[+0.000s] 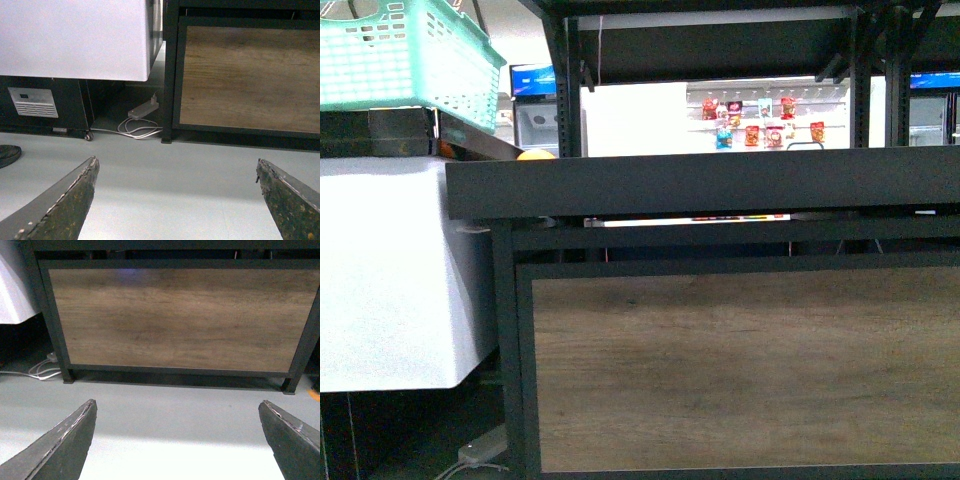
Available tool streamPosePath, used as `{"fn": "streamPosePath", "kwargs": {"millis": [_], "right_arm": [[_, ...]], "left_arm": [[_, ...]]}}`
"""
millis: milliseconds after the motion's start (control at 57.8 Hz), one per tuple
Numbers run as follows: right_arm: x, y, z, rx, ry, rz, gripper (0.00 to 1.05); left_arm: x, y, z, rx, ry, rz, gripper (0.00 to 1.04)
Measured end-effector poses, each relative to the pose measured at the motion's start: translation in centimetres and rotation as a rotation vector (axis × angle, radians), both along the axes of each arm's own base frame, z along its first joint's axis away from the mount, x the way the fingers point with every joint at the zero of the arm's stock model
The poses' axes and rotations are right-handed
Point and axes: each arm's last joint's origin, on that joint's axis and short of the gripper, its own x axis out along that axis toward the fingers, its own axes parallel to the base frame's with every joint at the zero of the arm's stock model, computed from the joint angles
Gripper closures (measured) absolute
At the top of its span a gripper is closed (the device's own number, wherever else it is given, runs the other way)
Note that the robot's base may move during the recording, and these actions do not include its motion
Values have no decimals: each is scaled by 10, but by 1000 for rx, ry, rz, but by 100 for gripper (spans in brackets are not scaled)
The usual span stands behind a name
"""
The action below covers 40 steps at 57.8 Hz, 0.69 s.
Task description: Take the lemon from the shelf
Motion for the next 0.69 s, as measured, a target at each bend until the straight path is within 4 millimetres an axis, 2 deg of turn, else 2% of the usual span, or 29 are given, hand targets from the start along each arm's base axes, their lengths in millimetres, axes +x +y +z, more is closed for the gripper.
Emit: {"fn": "streamPosePath", "kwargs": {"millis": [692], "right_arm": [[0, 0, 0, 0, 0, 0, 7]], "left_arm": [[0, 0, 0, 0, 0, 0, 8]]}}
